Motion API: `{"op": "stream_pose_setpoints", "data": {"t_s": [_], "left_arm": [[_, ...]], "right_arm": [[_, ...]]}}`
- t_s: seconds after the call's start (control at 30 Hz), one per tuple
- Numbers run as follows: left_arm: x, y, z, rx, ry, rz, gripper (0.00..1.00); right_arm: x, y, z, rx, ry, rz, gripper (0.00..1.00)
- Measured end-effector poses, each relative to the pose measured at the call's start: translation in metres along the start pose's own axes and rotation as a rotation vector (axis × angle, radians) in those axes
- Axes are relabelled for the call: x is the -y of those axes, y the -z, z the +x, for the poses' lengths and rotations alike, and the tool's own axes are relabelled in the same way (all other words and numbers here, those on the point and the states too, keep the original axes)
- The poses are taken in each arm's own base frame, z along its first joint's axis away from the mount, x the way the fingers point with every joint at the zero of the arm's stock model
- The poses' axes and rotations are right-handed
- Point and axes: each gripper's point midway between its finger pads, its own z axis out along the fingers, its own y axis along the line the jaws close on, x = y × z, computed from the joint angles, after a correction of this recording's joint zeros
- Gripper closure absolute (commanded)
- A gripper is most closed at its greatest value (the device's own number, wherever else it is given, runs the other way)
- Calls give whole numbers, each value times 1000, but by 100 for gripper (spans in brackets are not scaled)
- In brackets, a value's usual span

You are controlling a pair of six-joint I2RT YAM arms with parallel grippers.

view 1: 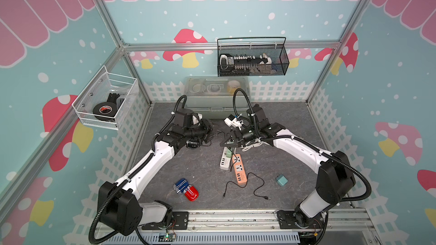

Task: Charge the electric shaver
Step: Pick up the charging cable from the center of the board.

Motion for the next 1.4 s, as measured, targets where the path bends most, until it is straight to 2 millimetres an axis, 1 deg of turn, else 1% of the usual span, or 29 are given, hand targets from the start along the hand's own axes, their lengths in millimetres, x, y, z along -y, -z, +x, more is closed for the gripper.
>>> {"op": "stream_pose_setpoints", "data": {"t_s": [0.07,0.3,0.4,0.53,0.6,0.77,0.8,0.83,0.9,1.0,1.07,1.13,1.17,1.23,1.33,1.4], "left_arm": [[1,-4,4,-27,10,8,48],[3,-16,24,-119,23,19,57],[5,-18,33,-151,16,34,57],[-1,-21,41,-183,30,39,58],[-3,-22,44,-194,38,41,61],[-1,-26,46,-203,63,80,74],[1,-27,45,-203,74,91,80],[3,-28,45,-204,82,104,89],[7,-30,47,-210,86,126,100],[13,-31,48,-216,84,159,100],[11,-31,48,-214,93,165,100],[5,-29,48,-210,108,160,100],[2,-29,47,-207,116,155,96],[-5,-24,45,-194,127,141,73],[-8,-13,44,-167,114,125,60],[-7,-7,47,-161,106,133,58]], "right_arm": [[-3,0,3,-15,12,-18,100],[-7,2,6,-36,66,-49,100],[-6,6,4,-29,87,-53,100],[-3,10,4,-29,100,-62,100],[-4,10,5,-33,106,-67,100],[-6,10,7,-43,119,-79,100],[-6,10,7,-44,121,-82,100],[-6,10,7,-45,121,-84,100],[-6,10,7,-46,124,-84,100],[-3,10,6,-45,124,-82,100],[-1,12,6,-42,127,-80,100],[1,13,5,-39,129,-73,100],[3,14,6,-39,126,-65,100],[9,15,8,-38,113,-39,100],[16,15,10,-35,101,-7,100],[19,15,7,-23,96,14,100]]}}
